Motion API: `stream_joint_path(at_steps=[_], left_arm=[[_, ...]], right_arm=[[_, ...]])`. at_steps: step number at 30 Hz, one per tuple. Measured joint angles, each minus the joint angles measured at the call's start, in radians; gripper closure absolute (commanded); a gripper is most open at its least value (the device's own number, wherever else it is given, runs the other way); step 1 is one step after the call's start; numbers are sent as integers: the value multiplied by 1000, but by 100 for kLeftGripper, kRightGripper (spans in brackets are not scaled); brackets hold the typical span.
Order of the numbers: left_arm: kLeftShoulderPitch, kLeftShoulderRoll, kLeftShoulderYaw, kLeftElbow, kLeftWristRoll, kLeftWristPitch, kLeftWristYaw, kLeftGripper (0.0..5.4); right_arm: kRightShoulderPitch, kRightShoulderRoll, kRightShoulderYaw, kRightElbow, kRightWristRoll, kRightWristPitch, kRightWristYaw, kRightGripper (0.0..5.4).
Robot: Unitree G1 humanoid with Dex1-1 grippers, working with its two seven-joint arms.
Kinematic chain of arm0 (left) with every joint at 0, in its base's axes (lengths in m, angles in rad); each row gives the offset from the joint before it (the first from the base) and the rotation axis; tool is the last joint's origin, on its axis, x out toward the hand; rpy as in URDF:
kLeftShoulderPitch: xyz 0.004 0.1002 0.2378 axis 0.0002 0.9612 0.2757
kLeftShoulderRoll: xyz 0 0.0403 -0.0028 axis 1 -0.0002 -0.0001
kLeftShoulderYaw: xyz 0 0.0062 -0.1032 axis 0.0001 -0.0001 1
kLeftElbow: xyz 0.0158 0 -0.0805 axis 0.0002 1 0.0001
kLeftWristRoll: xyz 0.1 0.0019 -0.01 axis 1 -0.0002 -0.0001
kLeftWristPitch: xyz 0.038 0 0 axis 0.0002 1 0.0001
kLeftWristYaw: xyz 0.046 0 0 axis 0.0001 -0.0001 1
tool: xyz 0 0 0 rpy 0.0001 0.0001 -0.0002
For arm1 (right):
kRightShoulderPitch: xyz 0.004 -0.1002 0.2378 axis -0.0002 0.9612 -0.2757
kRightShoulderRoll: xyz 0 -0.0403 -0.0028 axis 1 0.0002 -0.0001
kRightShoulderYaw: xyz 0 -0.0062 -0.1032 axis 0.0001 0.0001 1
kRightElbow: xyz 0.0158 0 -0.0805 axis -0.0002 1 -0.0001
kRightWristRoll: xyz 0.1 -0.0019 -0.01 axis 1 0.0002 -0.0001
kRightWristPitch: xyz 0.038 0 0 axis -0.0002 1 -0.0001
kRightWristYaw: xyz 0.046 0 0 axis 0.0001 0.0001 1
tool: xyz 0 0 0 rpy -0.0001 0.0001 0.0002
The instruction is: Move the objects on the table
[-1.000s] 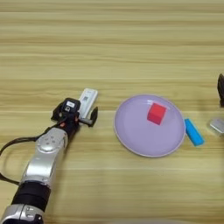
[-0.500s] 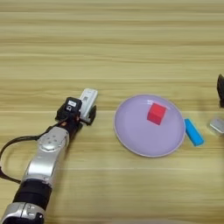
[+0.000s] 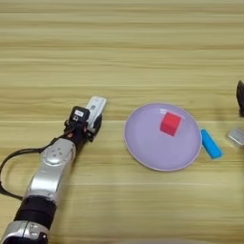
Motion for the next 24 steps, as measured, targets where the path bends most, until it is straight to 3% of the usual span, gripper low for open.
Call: stream_joint_path(at_steps=[13,24], left_arm=[[14,0,7,-17,0,3,3,255],[117,0,15,-203,5,79,20,255]], right_arm=[[0,0,-3,0,1,2,2,0],[2,0,-2,0,0,3,10,0]])
